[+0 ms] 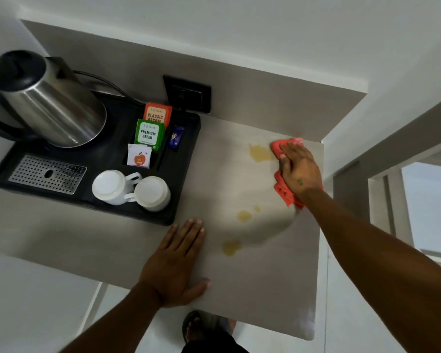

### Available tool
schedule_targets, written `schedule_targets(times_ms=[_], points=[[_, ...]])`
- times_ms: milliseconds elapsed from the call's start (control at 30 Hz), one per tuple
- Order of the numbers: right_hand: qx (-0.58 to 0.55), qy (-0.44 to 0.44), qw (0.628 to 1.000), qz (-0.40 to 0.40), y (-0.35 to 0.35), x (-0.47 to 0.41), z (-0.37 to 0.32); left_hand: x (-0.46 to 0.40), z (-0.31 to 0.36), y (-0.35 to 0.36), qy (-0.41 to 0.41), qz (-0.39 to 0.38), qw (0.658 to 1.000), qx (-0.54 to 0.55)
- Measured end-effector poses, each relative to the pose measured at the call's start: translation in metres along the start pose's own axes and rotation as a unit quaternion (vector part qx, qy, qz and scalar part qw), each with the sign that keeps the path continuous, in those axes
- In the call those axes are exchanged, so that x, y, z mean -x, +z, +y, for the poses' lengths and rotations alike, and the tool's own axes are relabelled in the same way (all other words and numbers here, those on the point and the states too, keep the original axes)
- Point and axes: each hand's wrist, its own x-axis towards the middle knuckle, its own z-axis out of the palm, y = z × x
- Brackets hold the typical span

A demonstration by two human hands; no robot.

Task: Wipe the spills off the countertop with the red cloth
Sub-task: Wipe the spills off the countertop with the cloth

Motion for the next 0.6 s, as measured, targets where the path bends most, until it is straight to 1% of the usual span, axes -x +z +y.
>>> schedule_targets(times_ms=[67,133,200,267,300,367,433,467,500,600], points=[[0.005,0.026,1.000,0.010,0.008,-0.015,-0.014,-0.003,0.000,-0.001,-0.001,-0.003,1.000,-0.011],[0.004,0.030,1.000,0.005,0.017,-0.025,-0.034,-0.001,0.001,-0.003,-0.002,-0.008,1.000,-0.014],[-0.003,-0.001,1.000,-0.021,0.022,-0.023,-0.046,0.000,0.001,-0.005,-0.005,-0.007,1.000,-0.005],[0.007,-0.057,0.997,-0.056,0.023,-0.011,-0.041,0.000,0.002,-0.005,-0.004,-0.006,1.000,0.007],[0.011,-0.072,0.996,-0.057,0.022,-0.005,-0.034,0.000,0.002,-0.004,-0.004,-0.006,1.000,0.010],[0.004,-0.058,0.998,-0.030,0.021,-0.003,-0.028,0.000,0.002,-0.004,-0.007,-0.012,1.000,0.009],[-0.016,-0.027,0.999,-0.008,0.028,-0.020,-0.040,-0.001,0.002,-0.005,-0.007,-0.013,1.000,0.001],[-0.025,-0.020,0.999,-0.011,0.033,-0.028,-0.051,-0.001,0.002,-0.007,-0.006,-0.018,1.000,-0.002],[-0.031,-0.030,0.999,-0.023,0.038,-0.036,-0.063,-0.001,0.002,-0.008,-0.007,-0.018,1.000,-0.001],[-0.036,-0.130,0.988,-0.075,0.045,-0.037,-0.079,-0.001,0.003,-0.010,-0.010,-0.016,1.000,0.012]])
